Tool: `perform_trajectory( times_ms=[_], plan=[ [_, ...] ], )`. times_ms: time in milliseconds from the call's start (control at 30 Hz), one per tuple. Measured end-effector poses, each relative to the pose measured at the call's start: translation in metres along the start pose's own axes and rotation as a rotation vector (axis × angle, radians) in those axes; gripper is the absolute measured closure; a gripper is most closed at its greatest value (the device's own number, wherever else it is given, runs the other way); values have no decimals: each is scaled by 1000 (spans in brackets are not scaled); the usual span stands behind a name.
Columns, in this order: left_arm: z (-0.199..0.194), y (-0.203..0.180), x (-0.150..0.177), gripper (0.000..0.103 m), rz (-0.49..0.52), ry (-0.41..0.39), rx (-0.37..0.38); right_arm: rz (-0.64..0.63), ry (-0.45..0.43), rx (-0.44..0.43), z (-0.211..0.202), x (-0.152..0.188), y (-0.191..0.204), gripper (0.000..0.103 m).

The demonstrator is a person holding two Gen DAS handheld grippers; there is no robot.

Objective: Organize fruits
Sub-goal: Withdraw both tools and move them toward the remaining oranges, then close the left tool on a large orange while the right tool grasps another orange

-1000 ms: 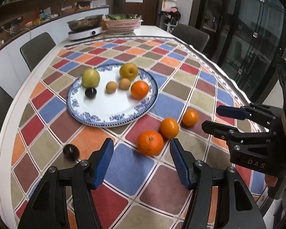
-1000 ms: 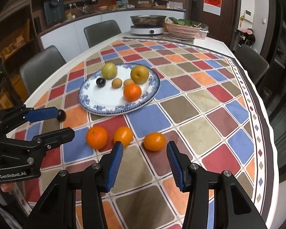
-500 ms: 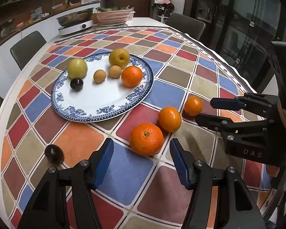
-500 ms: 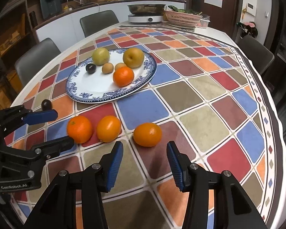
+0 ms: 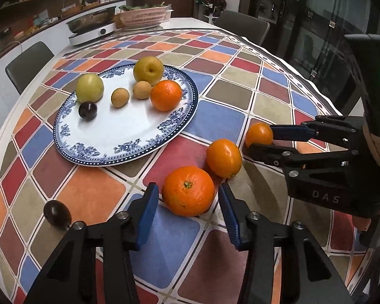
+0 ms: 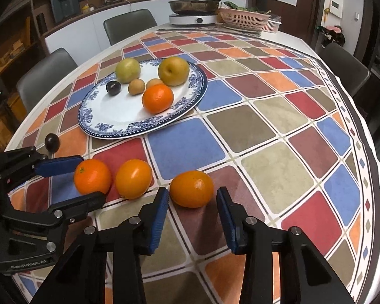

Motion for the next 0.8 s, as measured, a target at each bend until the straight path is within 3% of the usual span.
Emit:
perform_trajectory(
  times_ms=[367,800],
  plan=[
    [-3,-1,-4,62,-7,-17,12,15,-7,3,2,1,0,66],
    [-38,0,-18,62,-36,-87,18,33,-84,-6,-38,-10,14,66]
  ],
)
Point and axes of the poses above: each gripper's, at about its wrist camera, not at the fingertips, and z roughly the way its jaws point, y to its left, x to its underside, the point moved 6 cm from there along z, roughly the way its jaws point, and after that the axes turned 14 degrees about -y, right-handed, at the moved point
